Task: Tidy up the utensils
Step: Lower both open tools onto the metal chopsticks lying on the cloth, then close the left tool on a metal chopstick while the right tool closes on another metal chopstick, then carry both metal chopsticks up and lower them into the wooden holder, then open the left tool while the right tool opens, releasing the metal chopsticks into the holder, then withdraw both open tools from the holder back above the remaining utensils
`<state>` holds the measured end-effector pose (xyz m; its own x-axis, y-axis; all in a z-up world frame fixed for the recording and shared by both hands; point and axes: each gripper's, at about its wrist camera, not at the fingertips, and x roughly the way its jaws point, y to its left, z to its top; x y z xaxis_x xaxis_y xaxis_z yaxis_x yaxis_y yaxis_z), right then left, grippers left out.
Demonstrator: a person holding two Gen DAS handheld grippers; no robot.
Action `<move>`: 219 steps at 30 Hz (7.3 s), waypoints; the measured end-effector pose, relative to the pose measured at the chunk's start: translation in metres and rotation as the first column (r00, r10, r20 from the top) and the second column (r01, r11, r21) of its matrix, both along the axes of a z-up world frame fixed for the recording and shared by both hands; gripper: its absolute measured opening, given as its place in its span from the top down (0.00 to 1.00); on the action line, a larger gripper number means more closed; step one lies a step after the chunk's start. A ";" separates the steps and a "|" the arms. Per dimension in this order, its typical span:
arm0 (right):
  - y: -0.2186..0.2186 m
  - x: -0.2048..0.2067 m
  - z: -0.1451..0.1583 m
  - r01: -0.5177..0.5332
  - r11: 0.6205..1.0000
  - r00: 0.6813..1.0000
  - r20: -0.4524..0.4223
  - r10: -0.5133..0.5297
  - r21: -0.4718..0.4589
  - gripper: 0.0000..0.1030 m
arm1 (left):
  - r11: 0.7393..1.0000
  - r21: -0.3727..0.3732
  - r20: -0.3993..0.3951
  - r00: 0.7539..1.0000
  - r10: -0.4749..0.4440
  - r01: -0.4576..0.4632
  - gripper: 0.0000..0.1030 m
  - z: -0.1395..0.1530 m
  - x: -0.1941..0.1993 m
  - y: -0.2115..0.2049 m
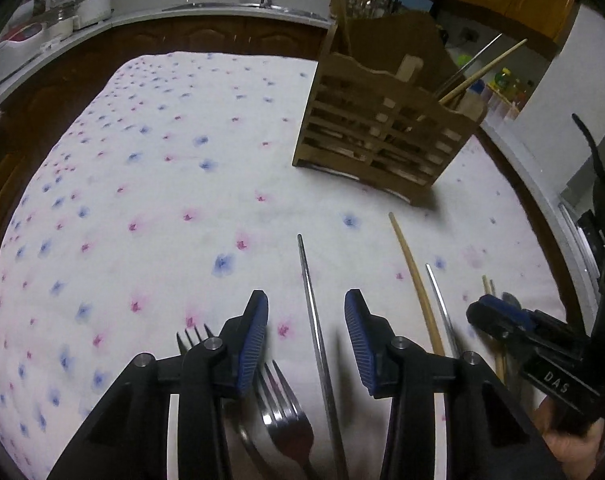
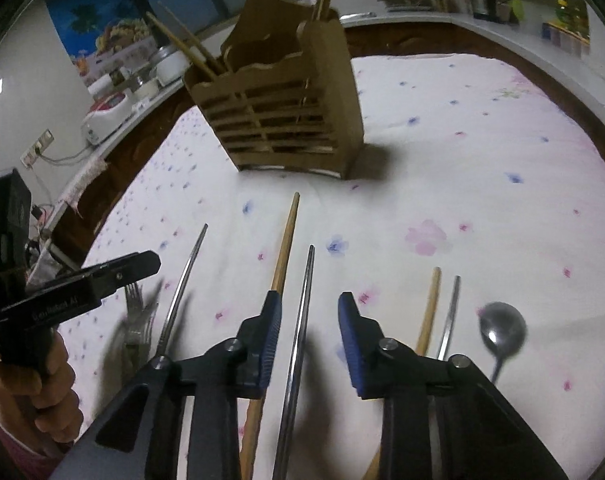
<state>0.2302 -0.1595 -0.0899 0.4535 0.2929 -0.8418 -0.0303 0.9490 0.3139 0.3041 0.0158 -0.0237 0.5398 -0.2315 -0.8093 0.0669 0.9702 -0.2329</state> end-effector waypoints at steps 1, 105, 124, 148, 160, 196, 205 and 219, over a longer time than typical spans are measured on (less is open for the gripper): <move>0.002 0.003 -0.003 -0.006 1.000 1.000 -0.006 0.006 -0.010 0.76 | 1.000 0.006 -0.005 1.000 -0.002 0.002 0.63 -0.002 0.004 -0.002; -0.045 0.030 0.228 0.182 0.977 0.744 0.634 -0.211 0.111 0.96 | 0.982 -0.185 0.528 0.846 0.072 0.032 0.98 0.178 -0.042 0.063; -0.054 0.100 0.188 0.243 0.962 0.710 0.652 -0.264 0.125 0.96 | 0.984 -0.166 0.586 0.796 0.150 -0.063 0.98 0.118 0.068 0.026; -0.054 0.107 0.111 0.273 0.955 0.826 0.479 -0.296 0.118 0.95 | 0.983 -0.173 0.467 0.873 0.140 -0.066 0.97 0.060 0.110 0.021; -0.058 0.109 0.109 0.267 0.954 0.839 0.454 -0.299 0.135 0.88 | 0.987 -0.150 0.461 0.878 0.125 -0.062 0.96 0.065 0.108 0.018; -0.089 -0.073 0.138 0.316 0.933 0.817 0.450 -0.359 0.171 0.10 | 0.980 -0.167 0.380 0.910 0.167 -0.111 0.11 0.087 -0.086 0.045; -0.091 -0.114 0.129 0.332 0.932 0.833 0.419 -0.362 0.145 0.10 | 0.983 -0.152 0.307 0.941 0.142 -0.098 0.11 0.085 -0.115 0.037; -0.074 -0.127 0.102 0.294 0.953 0.886 0.355 -0.299 0.070 0.10 | 0.989 -0.113 0.223 0.968 0.115 -0.091 0.11 0.078 -0.121 0.016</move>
<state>0.1030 -0.2334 0.0122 0.7900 0.1077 -0.6036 0.1395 0.9270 0.3480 0.1830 0.0315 0.0538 0.7326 -0.2394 -0.6371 0.0307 0.9468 -0.3204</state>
